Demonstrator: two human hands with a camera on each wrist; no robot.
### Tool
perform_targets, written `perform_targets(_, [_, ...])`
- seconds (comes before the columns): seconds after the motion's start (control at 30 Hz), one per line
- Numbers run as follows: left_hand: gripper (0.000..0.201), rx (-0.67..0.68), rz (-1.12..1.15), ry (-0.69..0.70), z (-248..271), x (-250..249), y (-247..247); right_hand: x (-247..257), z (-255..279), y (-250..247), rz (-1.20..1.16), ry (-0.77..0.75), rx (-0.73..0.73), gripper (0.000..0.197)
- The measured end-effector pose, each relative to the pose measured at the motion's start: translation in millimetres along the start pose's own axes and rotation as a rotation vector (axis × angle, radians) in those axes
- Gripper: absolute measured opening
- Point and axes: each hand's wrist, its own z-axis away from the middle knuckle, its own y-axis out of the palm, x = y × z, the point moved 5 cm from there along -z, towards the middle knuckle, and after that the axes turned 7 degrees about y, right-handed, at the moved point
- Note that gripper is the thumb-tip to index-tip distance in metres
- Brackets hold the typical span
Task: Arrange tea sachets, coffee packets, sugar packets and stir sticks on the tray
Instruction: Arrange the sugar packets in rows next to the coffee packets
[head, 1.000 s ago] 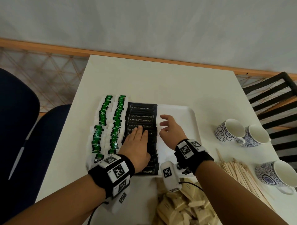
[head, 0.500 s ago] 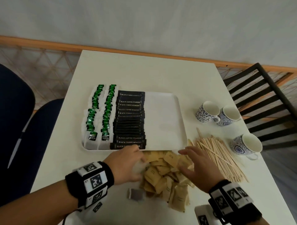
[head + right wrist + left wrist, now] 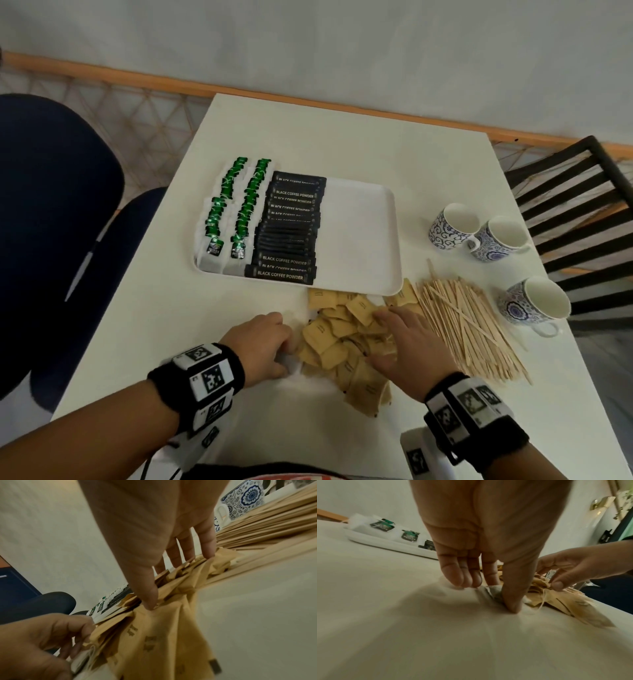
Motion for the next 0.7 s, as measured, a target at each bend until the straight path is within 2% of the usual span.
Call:
perform_targets(0.2, [0.017,-0.023,0.089,-0.045,2,0,-2,0,-1,-2,-0.017,-0.016,-0.025,0.069])
perform_targets(0.33, [0.02,-0.165,0.393,-0.078,3,5,-8,16,2,-10,-0.081,-0.161,-0.141,0.065])
perform_targets(0.43, [0.022,-0.227,0.798,-0.138,4,-1,-10,44,5,-12,-0.175,-0.345,-0.045,0.063])
perform_targets(0.5, [0.017,-0.226,0.989,-0.139,2,-7,-13,65,5,-15,-0.228,-0.448,0.005,0.063])
perform_targets(0.63, [0.004,-0.21,1.22,-0.088,-5,-10,-28,86,-6,-22,-0.379,-0.433,0.019,0.055])
perform_targets(0.7, [0.006,-0.194,1.261,-0.056,-7,-8,-36,89,-14,-29,-0.445,-0.404,-0.027,0.045])
